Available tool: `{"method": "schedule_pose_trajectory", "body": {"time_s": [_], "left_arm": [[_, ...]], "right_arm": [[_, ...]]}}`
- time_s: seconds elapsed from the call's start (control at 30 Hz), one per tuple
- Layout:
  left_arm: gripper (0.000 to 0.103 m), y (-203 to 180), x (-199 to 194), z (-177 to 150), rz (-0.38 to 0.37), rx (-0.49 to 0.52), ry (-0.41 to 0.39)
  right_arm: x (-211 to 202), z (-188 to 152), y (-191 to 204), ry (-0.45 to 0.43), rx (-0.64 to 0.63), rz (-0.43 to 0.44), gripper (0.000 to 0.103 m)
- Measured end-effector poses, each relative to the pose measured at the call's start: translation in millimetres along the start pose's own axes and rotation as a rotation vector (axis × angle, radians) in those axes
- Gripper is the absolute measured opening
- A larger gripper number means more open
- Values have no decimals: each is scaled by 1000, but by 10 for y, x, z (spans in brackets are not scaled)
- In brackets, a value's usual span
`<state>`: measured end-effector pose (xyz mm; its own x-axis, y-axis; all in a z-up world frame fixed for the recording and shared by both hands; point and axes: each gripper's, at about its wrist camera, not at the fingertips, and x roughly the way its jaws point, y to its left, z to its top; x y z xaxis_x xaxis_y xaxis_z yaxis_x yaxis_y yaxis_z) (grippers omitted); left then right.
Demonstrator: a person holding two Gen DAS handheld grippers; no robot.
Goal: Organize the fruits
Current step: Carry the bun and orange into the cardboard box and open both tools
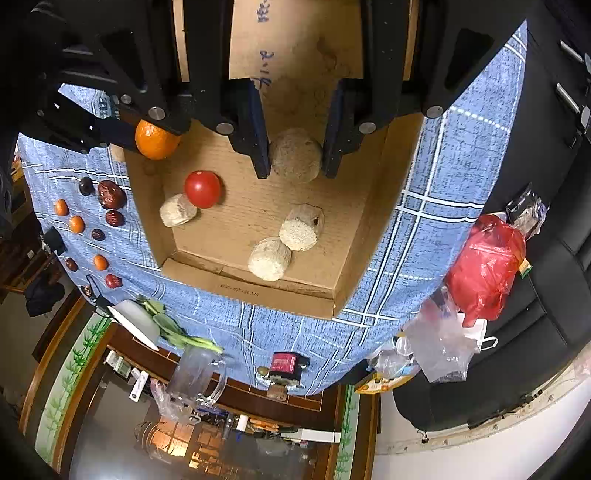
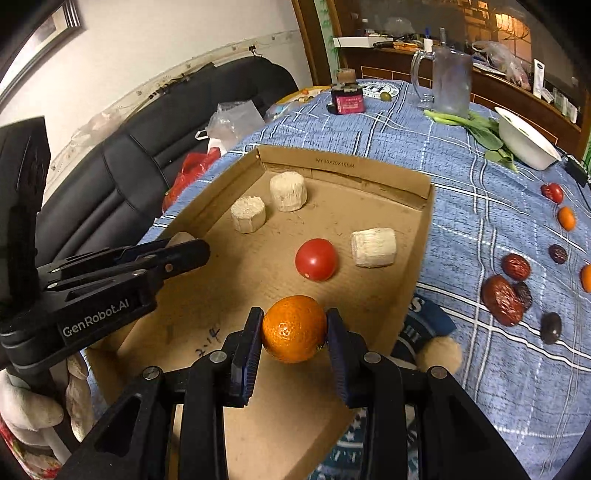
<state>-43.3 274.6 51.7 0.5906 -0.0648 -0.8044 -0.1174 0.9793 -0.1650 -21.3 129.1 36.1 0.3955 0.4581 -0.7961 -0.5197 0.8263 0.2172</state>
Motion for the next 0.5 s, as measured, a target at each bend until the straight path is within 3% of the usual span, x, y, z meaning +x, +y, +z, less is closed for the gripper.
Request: {"method": "schedule_pose_trajectory", "body": {"time_s": [0.33,0.43,0.5], "left_arm": [[28,96,155,33,21,-58,36],[39,159,132,37,-5,-93,26],[39,191,66,33,-9,-112,1]], "right_arm": [[191,7,-9,25,5,-9,37],[198,1,12,11,-4,-19,38],[198,-1,20,6,-4,-17,38]]}}
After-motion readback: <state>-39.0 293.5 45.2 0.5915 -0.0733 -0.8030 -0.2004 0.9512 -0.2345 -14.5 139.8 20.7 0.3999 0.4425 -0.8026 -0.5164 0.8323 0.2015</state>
